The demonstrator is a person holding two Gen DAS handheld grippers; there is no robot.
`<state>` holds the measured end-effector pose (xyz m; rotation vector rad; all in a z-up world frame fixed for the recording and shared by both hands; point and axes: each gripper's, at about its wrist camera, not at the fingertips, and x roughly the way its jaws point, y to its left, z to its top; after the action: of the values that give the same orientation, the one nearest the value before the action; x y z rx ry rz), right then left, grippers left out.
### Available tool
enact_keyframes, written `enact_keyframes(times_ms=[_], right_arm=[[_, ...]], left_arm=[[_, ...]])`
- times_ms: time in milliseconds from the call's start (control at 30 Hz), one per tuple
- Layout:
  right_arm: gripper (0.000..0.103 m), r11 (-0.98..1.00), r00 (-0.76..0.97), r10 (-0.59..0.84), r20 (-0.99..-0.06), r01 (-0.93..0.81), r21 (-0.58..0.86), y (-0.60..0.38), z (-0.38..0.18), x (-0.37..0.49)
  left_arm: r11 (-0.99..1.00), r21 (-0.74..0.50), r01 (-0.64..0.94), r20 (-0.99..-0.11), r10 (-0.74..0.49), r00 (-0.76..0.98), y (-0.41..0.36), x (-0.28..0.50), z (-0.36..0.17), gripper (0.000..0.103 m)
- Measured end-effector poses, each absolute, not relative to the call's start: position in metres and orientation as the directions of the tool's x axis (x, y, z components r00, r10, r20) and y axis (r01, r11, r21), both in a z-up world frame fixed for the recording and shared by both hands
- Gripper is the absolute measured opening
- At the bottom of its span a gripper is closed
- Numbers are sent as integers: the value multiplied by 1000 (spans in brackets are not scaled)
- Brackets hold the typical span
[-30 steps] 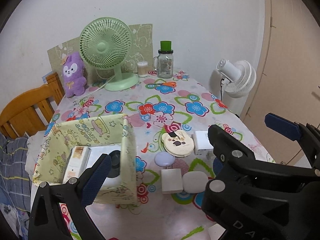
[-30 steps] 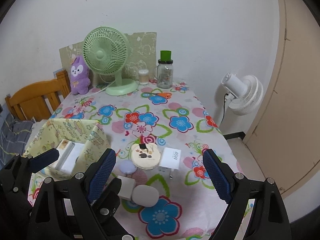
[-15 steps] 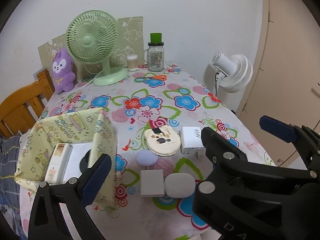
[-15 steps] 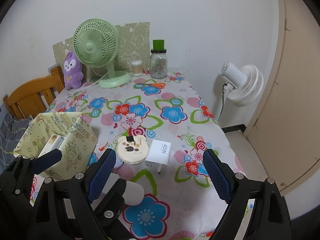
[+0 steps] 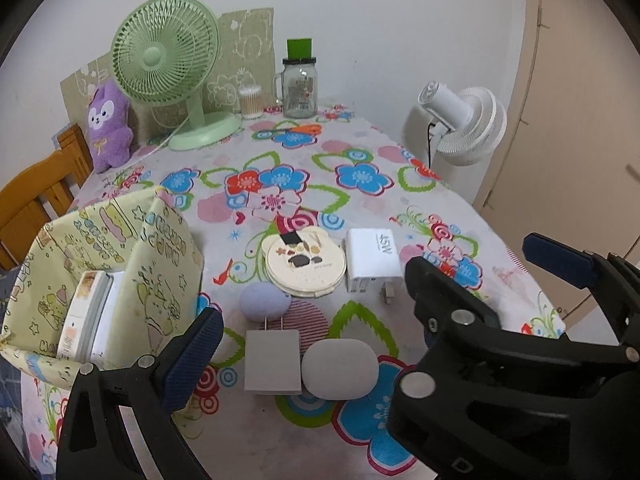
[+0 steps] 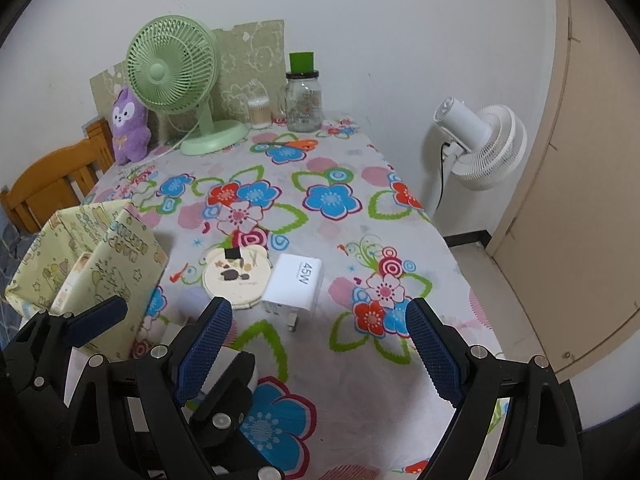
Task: Organize rigid objects
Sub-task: 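Grasp the white square pad with the left tool while the right tool approaches the white oval object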
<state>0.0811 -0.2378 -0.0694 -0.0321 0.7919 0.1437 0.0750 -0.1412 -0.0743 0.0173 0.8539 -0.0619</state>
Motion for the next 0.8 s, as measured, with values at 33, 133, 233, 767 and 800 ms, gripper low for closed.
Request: enact_keyframes(times_ms=[33, 133, 233, 767, 800], right_arm=[[91, 990, 689, 118, -715, -141, 27, -238, -72, 82], [91, 990, 679, 119, -724, -140, 30, -238, -79, 83], [91, 989, 671, 123, -731, -144, 34, -237, -86, 84], [90, 987, 638, 140, -757, -147, 59, -217, -109, 84], [90, 987, 634, 142, -760, -149, 60, -215, -111, 84]], left_arm=[[998, -9, 61, -759, -46, 650, -141, 76, -77, 100], [998, -7, 54, -769, -40, 638, -139, 77, -85, 99], [999, 2, 45, -772, -27, 635, -137, 77, -90, 98], [1000, 15, 13, -785, 3, 620, -116, 74, -108, 84], [1000, 13, 7, -786, 6, 619, -114, 73, -110, 83]])
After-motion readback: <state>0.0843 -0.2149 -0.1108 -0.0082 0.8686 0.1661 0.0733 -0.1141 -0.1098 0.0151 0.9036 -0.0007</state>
